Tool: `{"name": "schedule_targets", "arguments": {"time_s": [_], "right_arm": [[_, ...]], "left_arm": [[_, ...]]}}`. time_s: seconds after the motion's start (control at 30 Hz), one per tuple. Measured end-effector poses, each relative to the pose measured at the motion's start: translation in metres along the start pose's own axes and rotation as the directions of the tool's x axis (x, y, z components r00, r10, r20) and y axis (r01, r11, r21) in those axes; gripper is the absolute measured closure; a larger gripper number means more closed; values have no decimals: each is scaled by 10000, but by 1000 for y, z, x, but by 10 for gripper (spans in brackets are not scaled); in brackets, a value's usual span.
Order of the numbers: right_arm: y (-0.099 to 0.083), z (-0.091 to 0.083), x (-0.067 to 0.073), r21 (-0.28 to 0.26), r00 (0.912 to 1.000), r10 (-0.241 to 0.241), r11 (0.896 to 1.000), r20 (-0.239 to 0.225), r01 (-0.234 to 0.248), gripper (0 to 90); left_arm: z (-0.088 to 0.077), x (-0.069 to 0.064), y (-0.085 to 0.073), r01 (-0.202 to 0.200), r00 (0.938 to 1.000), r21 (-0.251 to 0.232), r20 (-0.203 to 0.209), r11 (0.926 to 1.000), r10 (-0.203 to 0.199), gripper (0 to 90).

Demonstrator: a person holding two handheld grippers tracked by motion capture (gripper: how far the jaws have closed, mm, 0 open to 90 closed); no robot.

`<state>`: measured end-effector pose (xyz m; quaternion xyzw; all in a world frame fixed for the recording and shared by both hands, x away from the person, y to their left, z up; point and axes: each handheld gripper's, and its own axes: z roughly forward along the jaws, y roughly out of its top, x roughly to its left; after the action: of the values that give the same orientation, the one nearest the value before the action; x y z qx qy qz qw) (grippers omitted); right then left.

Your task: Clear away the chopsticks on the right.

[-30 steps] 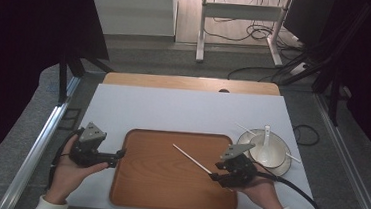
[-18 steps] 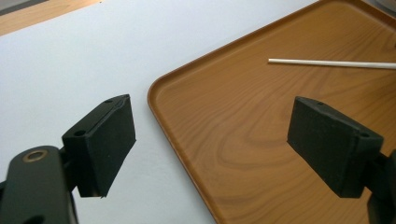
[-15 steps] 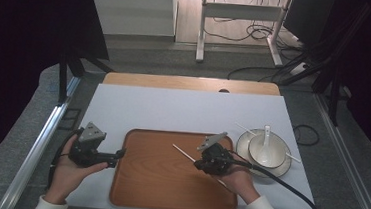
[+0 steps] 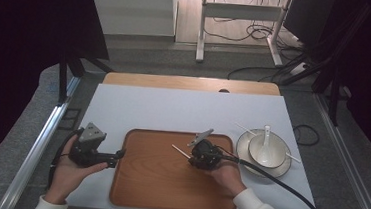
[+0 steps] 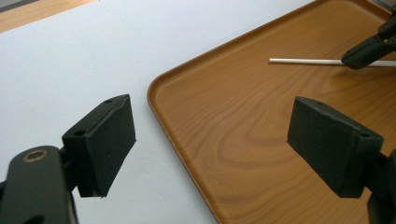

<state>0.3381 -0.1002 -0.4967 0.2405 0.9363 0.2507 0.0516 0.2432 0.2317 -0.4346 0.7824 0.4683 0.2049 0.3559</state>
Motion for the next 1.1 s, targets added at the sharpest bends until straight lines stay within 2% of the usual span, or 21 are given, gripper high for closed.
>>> {"name": "schedule_targets", "arguments": {"time_s": [0.23, 0.6, 0.8, 0.93, 1.1], "right_arm": [[1, 6, -4, 167, 9997, 72, 9998, 221, -76, 897], [-5, -1, -5, 557, 9949, -4, 9984, 1010, -53, 897], [-11, -6, -7, 622, 9938, 199, 9977, 1091, -269, 897], [-16, -11, -8, 675, 9909, 99, 9975, 1341, -191, 897], [-22, -13, -10, 766, 9894, 339, 9960, 1409, -451, 898]], "left_arm": [[0, 0, 0, -18, 10000, 19, -10, 10000, 18, 147], [-1, 1, -1, -26, 10000, 32, -44, 10000, 26, 146], [-1, 1, -1, -34, 10000, 37, -62, 10000, 34, 146], [-1, 2, -1, -24, 10000, 16, -66, 10000, 24, 146], [-1, 1, -1, -54, 10000, 35, -62, 10000, 54, 146]]}}
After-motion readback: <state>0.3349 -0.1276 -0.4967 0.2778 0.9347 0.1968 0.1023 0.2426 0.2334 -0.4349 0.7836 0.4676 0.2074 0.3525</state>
